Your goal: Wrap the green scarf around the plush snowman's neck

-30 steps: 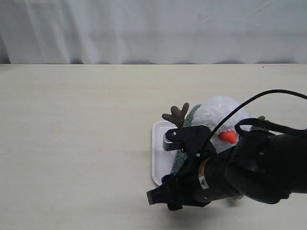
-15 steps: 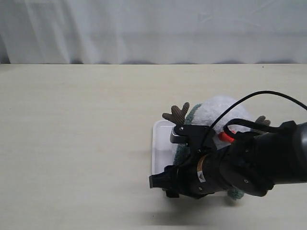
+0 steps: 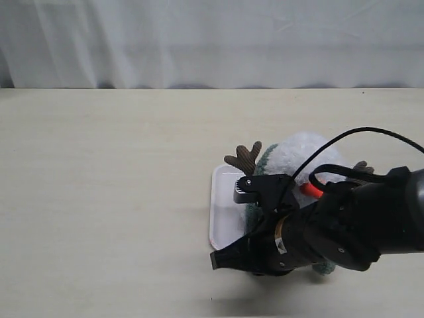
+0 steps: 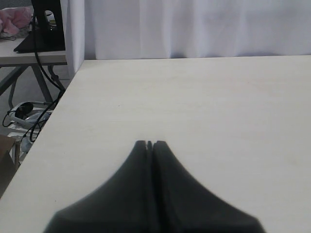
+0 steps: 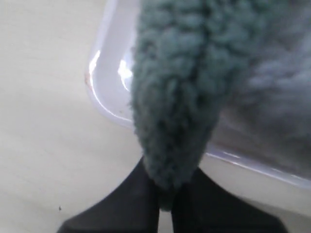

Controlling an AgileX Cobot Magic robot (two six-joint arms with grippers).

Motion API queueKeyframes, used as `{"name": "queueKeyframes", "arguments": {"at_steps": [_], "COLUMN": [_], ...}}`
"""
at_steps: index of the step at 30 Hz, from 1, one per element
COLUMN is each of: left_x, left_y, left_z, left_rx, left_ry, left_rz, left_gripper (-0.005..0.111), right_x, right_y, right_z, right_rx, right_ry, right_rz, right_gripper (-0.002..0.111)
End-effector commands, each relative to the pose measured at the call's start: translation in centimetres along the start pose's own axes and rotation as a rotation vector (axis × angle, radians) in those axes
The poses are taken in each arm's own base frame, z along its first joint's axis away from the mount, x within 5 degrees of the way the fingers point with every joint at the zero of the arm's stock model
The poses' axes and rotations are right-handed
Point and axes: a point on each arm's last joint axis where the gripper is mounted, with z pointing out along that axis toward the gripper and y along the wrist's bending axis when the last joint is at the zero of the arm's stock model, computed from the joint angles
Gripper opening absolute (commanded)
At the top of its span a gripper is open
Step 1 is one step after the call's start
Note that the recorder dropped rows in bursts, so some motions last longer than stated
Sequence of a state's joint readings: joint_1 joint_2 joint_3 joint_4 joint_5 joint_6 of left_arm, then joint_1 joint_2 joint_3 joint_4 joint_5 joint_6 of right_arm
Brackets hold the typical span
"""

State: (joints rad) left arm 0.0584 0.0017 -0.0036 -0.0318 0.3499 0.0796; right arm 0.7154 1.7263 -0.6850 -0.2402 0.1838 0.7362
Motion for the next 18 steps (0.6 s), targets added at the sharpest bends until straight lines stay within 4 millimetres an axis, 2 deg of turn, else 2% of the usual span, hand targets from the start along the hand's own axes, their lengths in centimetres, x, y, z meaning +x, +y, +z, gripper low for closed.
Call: {"name": "queueKeyframes", "arguments": {"at_steps": [1, 9, 14, 18], "left_x": [-0.1, -0.1, -0.1, -0.1], "left_y": [0.0, 0.0, 0.0, 0.0], "left_z": [0.0, 0.0, 0.0, 0.0], "left_rx": [0.005, 0.005, 0.005, 0.006], "left_ry": [-0.017, -0.017, -0.017, -0.017], "left_rz": [-0.005, -0.005, -0.005, -0.007], "left_gripper": [0.000, 0.000, 0.000, 0.000], "right_x": [0.3, 0.8, 1.4, 1.3], "right_y": [-0.8, -1.8, -2.7, -2.7], "right_z": [-1.9, -5.4, -5.9, -5.8], "right_rx": [0.076, 0.166, 0.254, 0.254], "right_ry": [0.058, 0.131, 0.211, 0.201], "right_rz": [-0.082, -0.162, -0.252, -0.265], "right_gripper": [0.004, 0.004, 0.004, 0.004]}}
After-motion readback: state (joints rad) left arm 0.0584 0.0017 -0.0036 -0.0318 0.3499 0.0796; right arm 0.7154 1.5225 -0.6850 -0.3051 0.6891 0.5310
